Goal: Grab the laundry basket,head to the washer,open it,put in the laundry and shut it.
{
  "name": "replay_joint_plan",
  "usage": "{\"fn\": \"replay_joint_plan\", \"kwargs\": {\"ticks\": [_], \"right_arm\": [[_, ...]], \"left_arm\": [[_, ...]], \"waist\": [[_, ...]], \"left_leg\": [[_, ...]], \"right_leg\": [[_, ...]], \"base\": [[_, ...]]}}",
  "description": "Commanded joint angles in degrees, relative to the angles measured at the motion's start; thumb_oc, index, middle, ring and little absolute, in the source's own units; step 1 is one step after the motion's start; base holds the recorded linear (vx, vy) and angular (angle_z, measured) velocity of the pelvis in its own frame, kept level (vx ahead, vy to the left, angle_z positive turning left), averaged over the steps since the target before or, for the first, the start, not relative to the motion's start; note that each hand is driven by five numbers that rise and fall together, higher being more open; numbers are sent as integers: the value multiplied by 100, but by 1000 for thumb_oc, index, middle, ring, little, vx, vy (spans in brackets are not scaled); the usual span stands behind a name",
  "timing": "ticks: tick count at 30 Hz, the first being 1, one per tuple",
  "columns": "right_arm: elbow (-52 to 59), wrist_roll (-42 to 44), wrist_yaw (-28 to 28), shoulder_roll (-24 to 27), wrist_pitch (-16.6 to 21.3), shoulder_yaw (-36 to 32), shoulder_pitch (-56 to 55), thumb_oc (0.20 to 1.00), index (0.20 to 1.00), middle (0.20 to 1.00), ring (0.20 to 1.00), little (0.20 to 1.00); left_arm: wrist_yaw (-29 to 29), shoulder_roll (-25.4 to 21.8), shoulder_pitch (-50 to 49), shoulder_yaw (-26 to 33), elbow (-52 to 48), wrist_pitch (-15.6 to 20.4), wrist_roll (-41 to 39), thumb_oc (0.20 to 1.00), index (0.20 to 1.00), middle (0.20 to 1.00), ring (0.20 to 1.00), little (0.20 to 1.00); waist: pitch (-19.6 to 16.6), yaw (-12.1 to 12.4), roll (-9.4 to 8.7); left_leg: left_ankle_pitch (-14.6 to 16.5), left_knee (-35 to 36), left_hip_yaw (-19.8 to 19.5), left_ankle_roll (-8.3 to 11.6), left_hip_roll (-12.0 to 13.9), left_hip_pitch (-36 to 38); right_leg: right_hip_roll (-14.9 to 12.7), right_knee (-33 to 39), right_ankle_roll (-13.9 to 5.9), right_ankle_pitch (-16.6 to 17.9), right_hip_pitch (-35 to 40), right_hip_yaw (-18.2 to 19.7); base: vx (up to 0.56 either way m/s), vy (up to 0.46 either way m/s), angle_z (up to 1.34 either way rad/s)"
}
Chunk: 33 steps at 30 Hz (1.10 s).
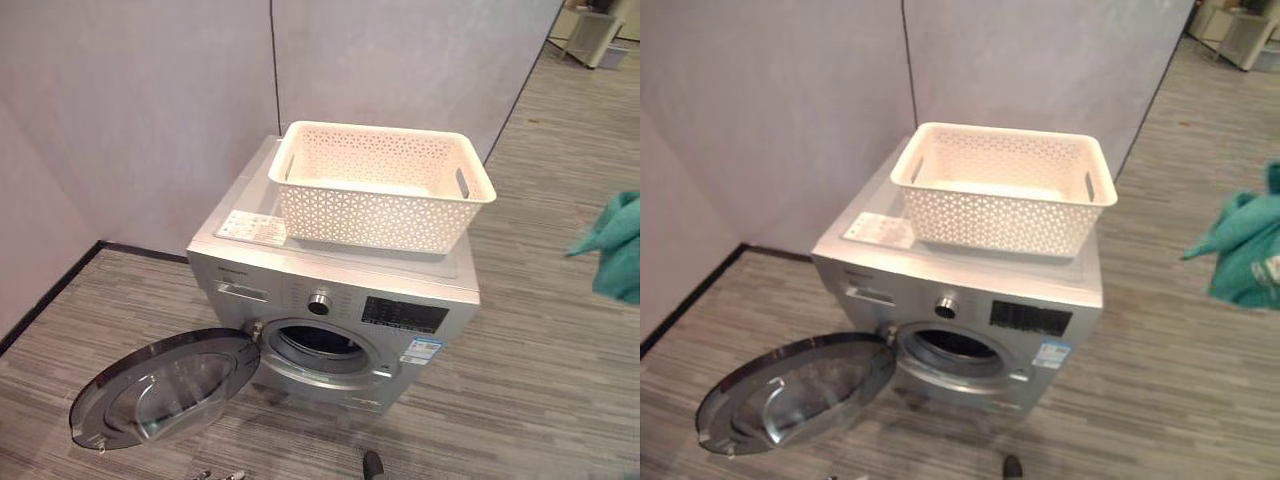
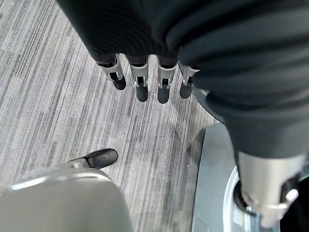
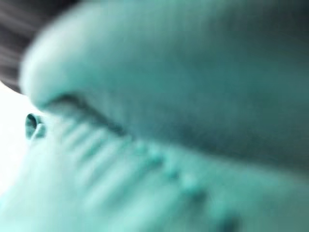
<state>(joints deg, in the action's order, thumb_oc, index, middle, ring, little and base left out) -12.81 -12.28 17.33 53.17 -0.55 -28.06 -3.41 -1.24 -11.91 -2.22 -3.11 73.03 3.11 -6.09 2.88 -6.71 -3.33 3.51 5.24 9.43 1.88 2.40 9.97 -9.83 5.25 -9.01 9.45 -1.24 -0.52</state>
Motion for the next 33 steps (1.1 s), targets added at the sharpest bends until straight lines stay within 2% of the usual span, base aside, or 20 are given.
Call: {"fn": "replay_joint_plan", "kwargs": {"ticks": [1,15,21,26,28,29,30,31,32,33], "right_arm": [[159,2,74,157,186,-341,327,200,200,200,200,200],[160,2,74,157,186,-341,326,200,200,200,200,200],[434,218,-203,-671,261,-115,-112,200,200,200,200,200],[943,704,-911,-1704,474,767,-559,200,200,200,200,200],[1392,1178,-1427,-2106,658,1371,-945,200,200,200,200,200],[1392,1181,-1429,-2115,660,1372,-951,200,200,200,200,200],[1465,1365,-1693,-2226,710,1783,-1058,200,200,200,200,200],[1429,1524,-2114,-2377,698,2659,-1056,200,200,200,200,200],[1264,1450,-2102,-2448,651,2822,-927,200,200,200,200,200],[838,1326,-2140,-2558,585,3217,-708,200,200,200,200,200]], "left_arm": [[0,-256,177,35,320,93,149,1000,1000,1000,1000,1000],[1,-256,177,35,320,93,149,1000,1000,1000,1000,1000],[13,-181,213,24,248,115,171,1000,1000,1000,1000,1000],[-36,-127,238,-135,-102,229,272,1000,1000,1000,1000,1000],[-101,-431,89,-733,-1346,441,782,1000,1000,1000,1000,1000],[-98,-444,74,-734,-1368,429,783,1000,1000,1000,1000,1000],[-91,-805,64,-1044,-2295,562,1072,1000,1000,1000,1000,1000],[-52,-1410,219,-1205,-3707,692,1246,1000,1000,1000,1000,1000],[-102,-1427,268,-1223,-3674,673,1323,1000,1000,1000,1000,1000],[-140,-1361,280,-1301,-3504,670,1427,1000,1000,1000,1000,1000]], "waist": [[-79,246,-308],[-79,247,-308],[-51,140,-281],[21,78,-256],[112,109,-266],[100,112,-287],[193,183,-289],[488,317,-486],[510,350,-521],[503,461,-549]], "left_leg": [[755,-613,-449,-360,-77,-238],[755,-613,-448,-360,-77,-237],[762,-597,-379,-381,-104,-186],[740,-590,-330,-386,-125,-159],[792,-702,-350,-394,-121,-176],[766,-701,-346,-392,-134,-196],[821,-850,-385,-400,-134,-276],[937,-1219,-354,-546,-363,-599],[928,-1208,-332,-573,-406,-630],[933,-1226,-380,-593,-454,-671]], "right_leg": [[-312,-542,-260,-523,-203,79],[-312,-542,-260,-523,-203,80],[-326,-535,-274,-502,-228,147],[-357,-549,-286,-463,-257,201],[-381,-547,-306,-461,-216,169],[-393,-539,-303,-438,-234,176],[-430,-558,-326,-446,-209,112],[-612,-628,-459,-132,-424,217],[-658,-660,-479,-61,-495,242],[-726,-726,-443,-133,-510,179]], "base": [[0,0,-14],[0,0,-1],[-3,0,-1],[-16,3,-4],[-50,20,-10],[-56,41,-7],[-355,171,1],[-402,200,0],[-374,163,1],[-56,6,-6]]}}
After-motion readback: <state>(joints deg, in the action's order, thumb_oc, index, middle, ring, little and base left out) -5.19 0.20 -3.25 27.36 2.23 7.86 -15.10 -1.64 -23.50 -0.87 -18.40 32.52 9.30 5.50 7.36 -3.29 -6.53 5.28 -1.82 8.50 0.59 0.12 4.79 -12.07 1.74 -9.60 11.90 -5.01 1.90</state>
